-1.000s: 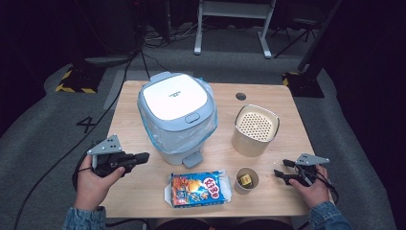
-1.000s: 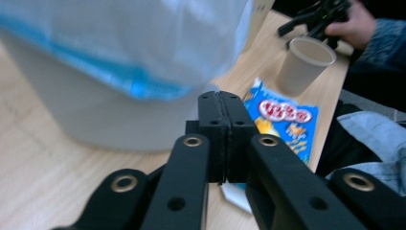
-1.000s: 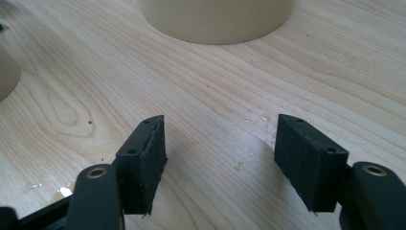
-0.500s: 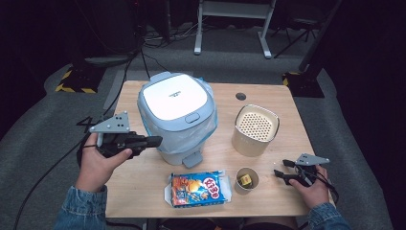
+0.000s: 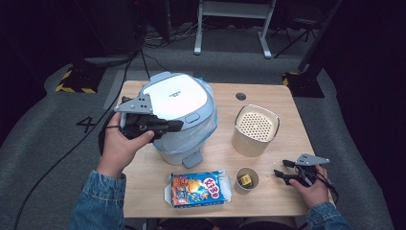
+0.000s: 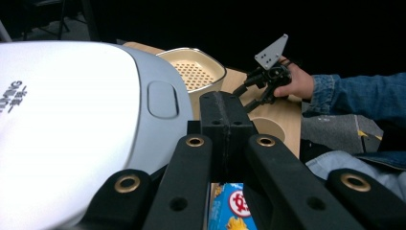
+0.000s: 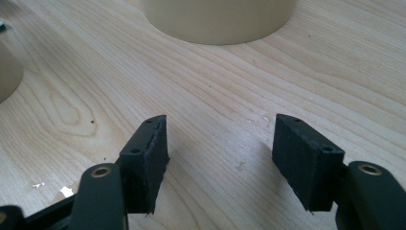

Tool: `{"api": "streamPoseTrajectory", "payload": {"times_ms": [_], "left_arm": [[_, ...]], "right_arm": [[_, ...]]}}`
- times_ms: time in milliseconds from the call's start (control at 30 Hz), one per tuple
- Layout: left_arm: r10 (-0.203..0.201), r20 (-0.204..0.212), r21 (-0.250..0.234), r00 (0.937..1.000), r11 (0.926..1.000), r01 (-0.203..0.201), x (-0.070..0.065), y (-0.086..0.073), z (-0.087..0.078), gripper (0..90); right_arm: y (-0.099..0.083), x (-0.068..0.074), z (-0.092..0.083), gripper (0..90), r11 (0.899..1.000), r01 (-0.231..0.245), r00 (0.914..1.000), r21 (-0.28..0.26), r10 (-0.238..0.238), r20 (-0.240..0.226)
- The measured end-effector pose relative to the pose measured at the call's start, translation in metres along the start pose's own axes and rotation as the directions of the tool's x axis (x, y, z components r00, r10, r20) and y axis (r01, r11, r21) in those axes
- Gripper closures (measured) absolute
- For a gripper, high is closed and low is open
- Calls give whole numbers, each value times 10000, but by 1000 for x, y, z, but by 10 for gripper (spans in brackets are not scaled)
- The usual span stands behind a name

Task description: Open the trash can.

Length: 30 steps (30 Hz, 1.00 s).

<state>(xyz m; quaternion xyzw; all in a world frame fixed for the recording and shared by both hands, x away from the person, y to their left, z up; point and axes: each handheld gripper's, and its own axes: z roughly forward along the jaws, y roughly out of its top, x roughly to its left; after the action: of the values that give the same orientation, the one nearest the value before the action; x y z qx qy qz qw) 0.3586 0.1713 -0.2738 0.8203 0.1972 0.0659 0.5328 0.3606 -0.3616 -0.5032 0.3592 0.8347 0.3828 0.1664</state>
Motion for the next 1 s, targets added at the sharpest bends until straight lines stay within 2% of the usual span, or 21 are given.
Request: {"api": "streamPoseTrajectory", "payload": {"times_ms": [100, 167, 267, 333, 433, 467, 567, 633, 667, 700, 767, 900, 1000], "left_arm": [[79, -393, 120, 9992, 9999, -75, 4, 3, 8, 900], [-45, -270, 27, 9996, 10000, 45, 7, 6, 14, 900], [-66, -360, 112, 9993, 9999, 70, 7, 7, 18, 900], [-133, -595, 330, 9981, 9993, 153, 8, 9, 23, 900], [-125, -735, 455, 9972, 9988, 159, 9, 10, 26, 900], [-91, -909, 644, 9958, 9978, 150, 10, 10, 29, 900], [-52, -1074, 665, 9942, 9977, 124, 11, 9, 31, 900], [10, -1181, 727, 9930, 9973, 77, 11, 11, 31, 900], [117, -1465, 820, 9891, 9966, 4, 9, 12, 31, 899], [117, -1465, 820, 9891, 9966, 4, 9, 12, 31, 900], [309, -1693, 1046, 9851, 9944, -132, 8, 15, 32, 899], [387, -1703, 1256, 9846, 9919, -172, 7, 19, 35, 900], [652, -1915, 1594, 9793, 9866, -345, 4, 22, 37, 900]], "right_arm": [[0, 0, 0, 375, 10000, -4, 10000, 1, 4, -2], [0, 0, 0, 375, 10000, 2, 10000, 0, -2, 2], [0, 0, 0, 375, 10000, -1, 10000, 0, 1, 1], [0, 0, 0, 375, 10000, 0, 10000, 1, 0, -1], [0, 0, 0, 375, 10000, 0, 10000, -1, 0, -1], [0, 0, 0, 376, 10000, 2, 10000, -3, -2, 1], [0, 0, 0, 375, 10000, 4, 10000, -4, -4, 2], [0, 0, 0, 375, 10000, 4, 10000, -3, -4, 2], [0, 0, 0, 375, 10000, 5, 10000, -3, -5, 3], [0, 0, 0, 375, 10000, 2, 10000, -1, -2, 2], [0, 0, 0, 375, 10000, 2, 10000, -1, -2, 1], [0, 0, 0, 375, 10000, 1, 10000, -1, -1, -1], [0, 0, 0, 375, 10000, 1, 10000, 0, -1, -3]]}}
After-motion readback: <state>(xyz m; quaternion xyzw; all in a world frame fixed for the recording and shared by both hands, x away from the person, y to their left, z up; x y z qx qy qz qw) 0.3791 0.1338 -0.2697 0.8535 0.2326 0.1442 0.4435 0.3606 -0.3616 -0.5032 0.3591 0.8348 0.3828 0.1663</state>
